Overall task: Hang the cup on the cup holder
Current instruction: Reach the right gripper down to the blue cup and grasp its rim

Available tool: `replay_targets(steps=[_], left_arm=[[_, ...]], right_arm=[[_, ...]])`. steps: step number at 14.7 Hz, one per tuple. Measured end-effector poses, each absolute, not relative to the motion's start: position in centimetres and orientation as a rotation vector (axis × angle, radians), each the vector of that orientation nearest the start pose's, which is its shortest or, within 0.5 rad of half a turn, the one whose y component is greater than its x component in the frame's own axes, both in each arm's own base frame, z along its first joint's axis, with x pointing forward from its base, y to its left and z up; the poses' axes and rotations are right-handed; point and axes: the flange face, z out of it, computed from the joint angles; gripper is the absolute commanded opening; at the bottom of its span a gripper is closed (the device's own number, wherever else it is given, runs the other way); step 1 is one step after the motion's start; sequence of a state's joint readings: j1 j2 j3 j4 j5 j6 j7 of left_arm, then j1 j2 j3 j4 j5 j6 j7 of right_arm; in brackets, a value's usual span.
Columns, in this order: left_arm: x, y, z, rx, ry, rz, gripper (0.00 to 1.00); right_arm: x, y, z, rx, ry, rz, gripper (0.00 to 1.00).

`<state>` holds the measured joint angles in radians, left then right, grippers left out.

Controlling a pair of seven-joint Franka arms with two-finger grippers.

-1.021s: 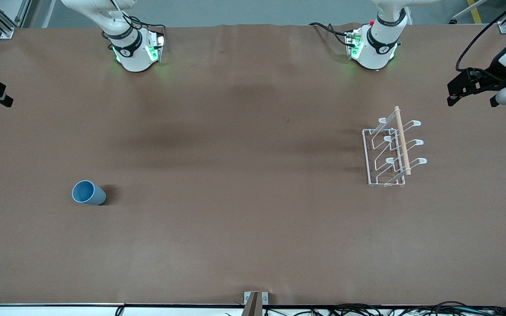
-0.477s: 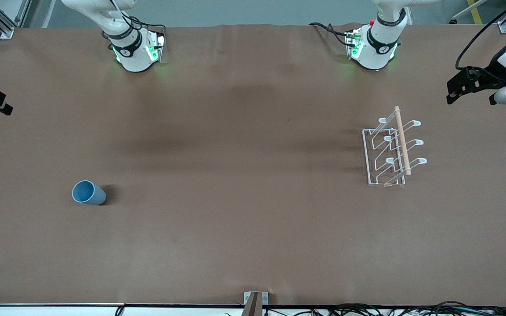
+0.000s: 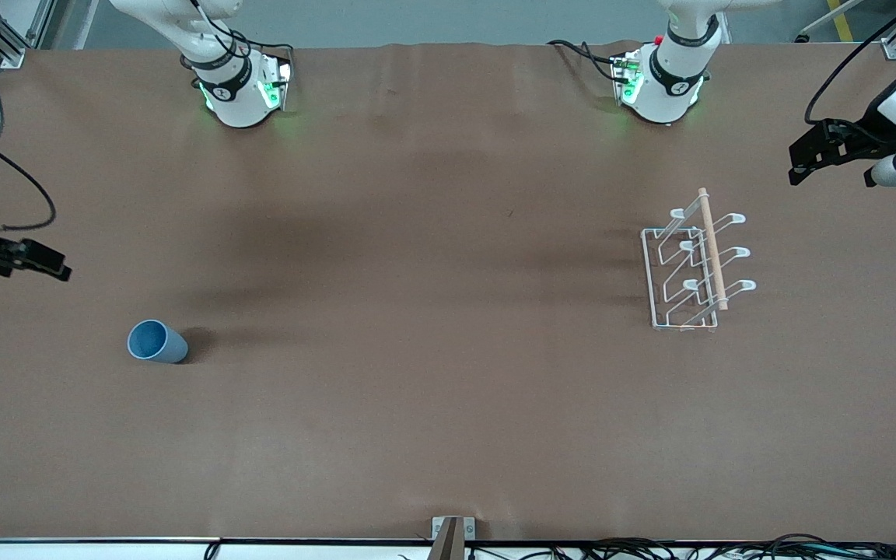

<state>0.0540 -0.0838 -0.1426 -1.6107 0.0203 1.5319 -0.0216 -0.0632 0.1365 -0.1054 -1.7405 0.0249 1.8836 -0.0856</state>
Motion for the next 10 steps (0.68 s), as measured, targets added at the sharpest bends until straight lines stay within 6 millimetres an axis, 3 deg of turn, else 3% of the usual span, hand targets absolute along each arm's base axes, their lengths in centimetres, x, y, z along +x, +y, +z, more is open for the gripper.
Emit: replay_targets(steps=[6,10], left_arm=[[52.5,-5.2,64.2,-3.108,0.116,0.005,1.0],[52.6,-5.2,64.2,-3.108,0.114,0.007,1.0]], right_arm=[[63.6,-10.5,37.3,-3.151,0.139,0.026,0.96],[64.7,-11.2,31.1,-3.16,0.15,0.037,0.92]])
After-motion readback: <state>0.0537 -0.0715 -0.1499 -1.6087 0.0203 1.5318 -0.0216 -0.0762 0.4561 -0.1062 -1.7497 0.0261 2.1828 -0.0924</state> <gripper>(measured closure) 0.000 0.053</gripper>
